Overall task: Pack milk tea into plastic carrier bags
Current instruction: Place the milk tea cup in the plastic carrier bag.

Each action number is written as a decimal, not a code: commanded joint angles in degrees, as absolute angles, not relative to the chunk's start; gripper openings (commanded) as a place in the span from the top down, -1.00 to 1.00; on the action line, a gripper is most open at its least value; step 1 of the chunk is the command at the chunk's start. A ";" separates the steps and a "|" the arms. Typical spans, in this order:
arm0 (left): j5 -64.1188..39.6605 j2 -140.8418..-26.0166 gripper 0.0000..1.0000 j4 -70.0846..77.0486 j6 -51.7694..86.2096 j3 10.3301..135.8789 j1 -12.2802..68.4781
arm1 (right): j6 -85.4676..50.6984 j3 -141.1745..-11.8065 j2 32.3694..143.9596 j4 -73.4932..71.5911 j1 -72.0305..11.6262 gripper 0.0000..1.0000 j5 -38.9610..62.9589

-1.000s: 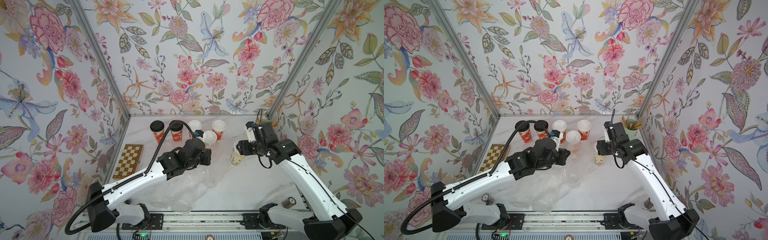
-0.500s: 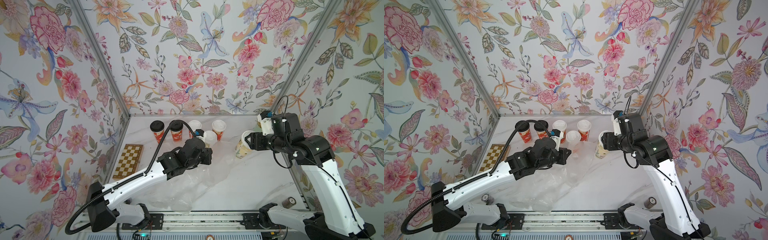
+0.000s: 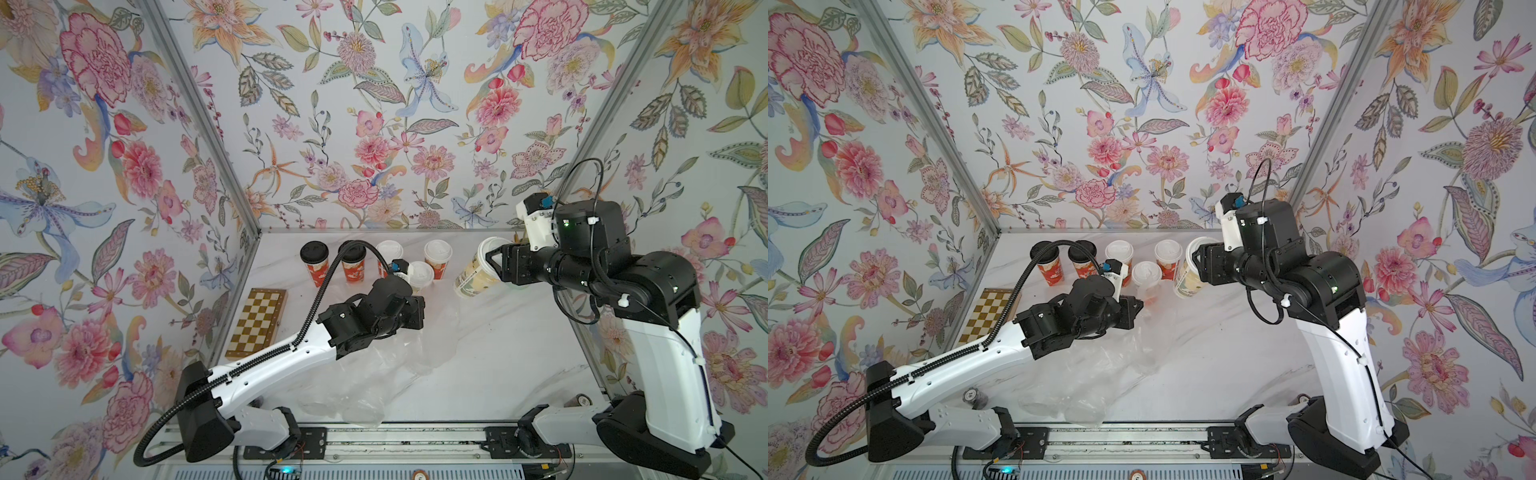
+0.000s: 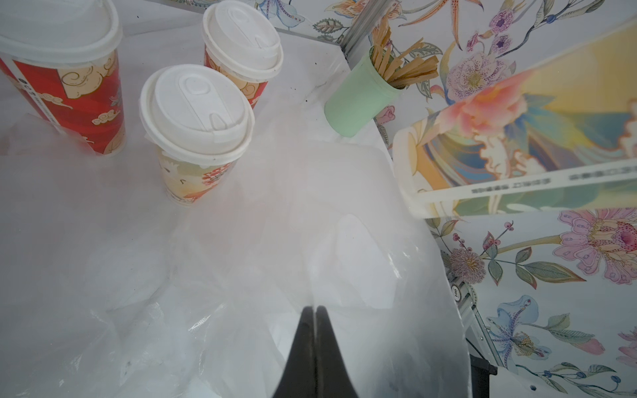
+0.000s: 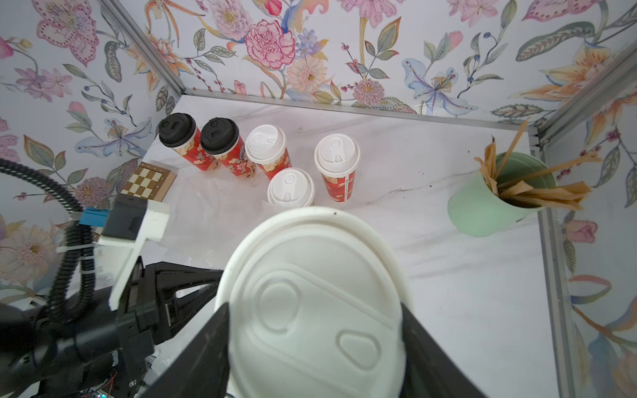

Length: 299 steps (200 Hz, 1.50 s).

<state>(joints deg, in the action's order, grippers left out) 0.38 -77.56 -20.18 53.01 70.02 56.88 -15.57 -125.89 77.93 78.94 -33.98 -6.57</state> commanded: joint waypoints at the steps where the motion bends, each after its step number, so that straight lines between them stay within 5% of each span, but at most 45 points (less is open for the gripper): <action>1: 0.97 -78.17 0.95 -19.82 53.45 70.54 55.91 | -16.61 -130.40 79.69 80.37 -36.37 0.02 -8.17; 103: 3.92 -77.24 0.96 -22.24 53.70 69.91 55.79 | -18.89 -135.50 86.76 80.63 -46.58 0.03 -11.82; 299: 5.35 -75.95 0.98 -22.37 54.20 68.65 55.79 | -21.44 -91.33 79.02 49.37 -44.82 0.11 -9.36</action>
